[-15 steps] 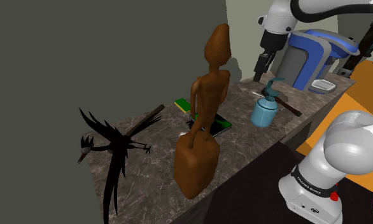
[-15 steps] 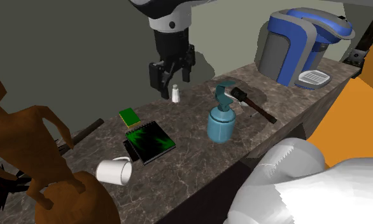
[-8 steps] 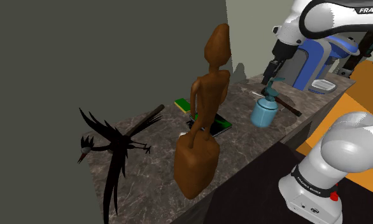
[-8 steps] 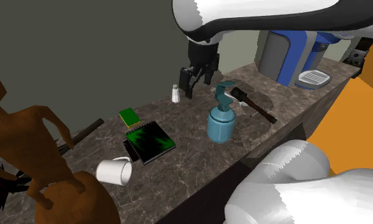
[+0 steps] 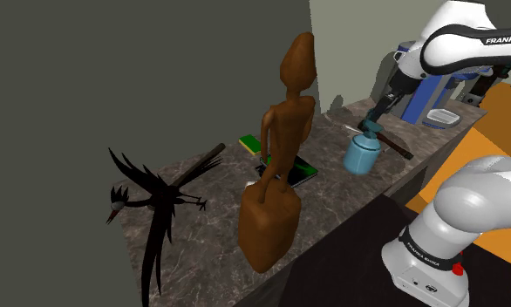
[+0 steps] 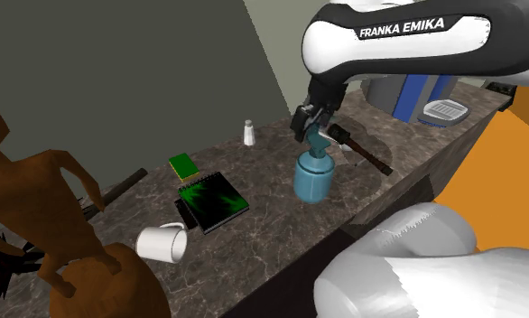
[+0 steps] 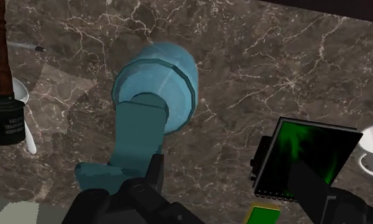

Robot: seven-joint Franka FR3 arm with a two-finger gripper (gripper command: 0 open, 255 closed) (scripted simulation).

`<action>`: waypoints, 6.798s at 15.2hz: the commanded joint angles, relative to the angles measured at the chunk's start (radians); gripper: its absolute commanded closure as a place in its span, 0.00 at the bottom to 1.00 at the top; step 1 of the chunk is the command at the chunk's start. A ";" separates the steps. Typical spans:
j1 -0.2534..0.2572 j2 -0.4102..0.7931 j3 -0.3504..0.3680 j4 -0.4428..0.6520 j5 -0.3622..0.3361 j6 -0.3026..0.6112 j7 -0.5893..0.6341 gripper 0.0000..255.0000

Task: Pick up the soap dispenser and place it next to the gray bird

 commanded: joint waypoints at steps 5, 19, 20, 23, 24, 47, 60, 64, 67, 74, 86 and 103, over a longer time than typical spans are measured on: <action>-0.066 0.064 -0.192 -0.042 -0.054 0.190 -0.104 0.00; -0.039 0.168 -0.256 -0.085 -0.064 0.345 -0.116 0.00; -0.039 0.168 -0.256 -0.085 -0.064 0.345 -0.116 0.00; -0.039 0.168 -0.256 -0.085 -0.065 0.345 -0.116 1.00; -0.039 0.168 -0.256 -0.085 -0.065 0.345 -0.116 1.00; -0.036 0.065 -0.161 0.068 -0.017 0.091 -0.090 1.00; -0.017 0.047 -0.105 0.227 0.024 -0.085 -0.078 1.00; -0.010 0.051 -0.091 0.281 0.036 -0.135 -0.076 1.00; -0.004 0.056 -0.082 0.323 0.044 -0.172 -0.074 1.00; 0.009 0.076 -0.063 0.427 0.063 -0.257 -0.072 1.00; 0.034 0.132 -0.041 0.625 0.093 -0.399 -0.071 1.00; 0.073 0.259 -0.037 0.958 0.134 -0.607 -0.082 1.00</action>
